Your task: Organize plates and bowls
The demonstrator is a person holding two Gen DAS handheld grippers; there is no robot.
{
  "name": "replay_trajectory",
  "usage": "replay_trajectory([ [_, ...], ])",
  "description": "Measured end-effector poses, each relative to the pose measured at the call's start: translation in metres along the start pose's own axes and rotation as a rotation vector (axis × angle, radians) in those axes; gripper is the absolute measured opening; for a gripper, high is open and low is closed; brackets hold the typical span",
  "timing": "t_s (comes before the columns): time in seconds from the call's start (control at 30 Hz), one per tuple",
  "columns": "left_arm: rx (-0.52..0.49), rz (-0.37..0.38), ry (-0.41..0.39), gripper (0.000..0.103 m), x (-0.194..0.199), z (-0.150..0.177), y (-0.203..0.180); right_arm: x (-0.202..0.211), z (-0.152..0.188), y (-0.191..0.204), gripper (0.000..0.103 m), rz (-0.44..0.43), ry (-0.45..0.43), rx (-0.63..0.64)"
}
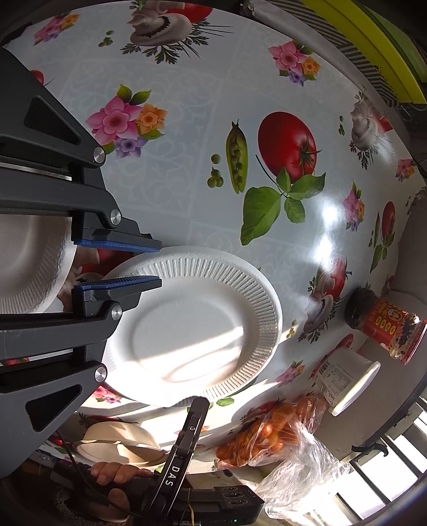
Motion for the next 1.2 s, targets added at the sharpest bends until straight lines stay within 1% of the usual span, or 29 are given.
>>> replay_trajectory([
  [0.1,0.003,-0.009,-0.002,0.015,0.0005,-0.0002,0.0015,-0.0002,-0.0004,-0.0003,0.019,0.004,0.001,0.001],
  [0.2,0.015,0.015,0.008,0.015,-0.0006,0.0002,0.0035,-0.001,0.0003,-0.0011,0.019,0.005,0.0,-0.003],
  [0.4,0.011,0.014,0.008,0.015,-0.0007,0.0005,0.0031,-0.0014,0.0005,-0.0003,0.018,0.006,0.0,-0.001],
  [0.5,0.006,0.009,0.002,0.015,0.0,0.0003,0.0018,-0.0018,0.0009,-0.0002,0.018,0.006,0.001,-0.002],
  [0.67,0.01,0.022,-0.006,0.014,0.0007,-0.0008,0.0017,-0.0031,0.0021,0.0009,0.016,0.006,0.007,0.001],
  [1.2,0.008,0.031,-0.02,0.014,0.0079,0.0,-0.0003,0.006,0.0033,0.0039,0.016,0.011,-0.005,0.004],
])
Point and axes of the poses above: each gripper's, at about its wrist camera, not at the fingertips, and x roughly against the way its jaws point, y to its left, z to its underside, the point moved 4 cm from there along -x, roughly the way its jaws point, and after that the axes turned 10 degrees about -y, right-handed, at the moved point
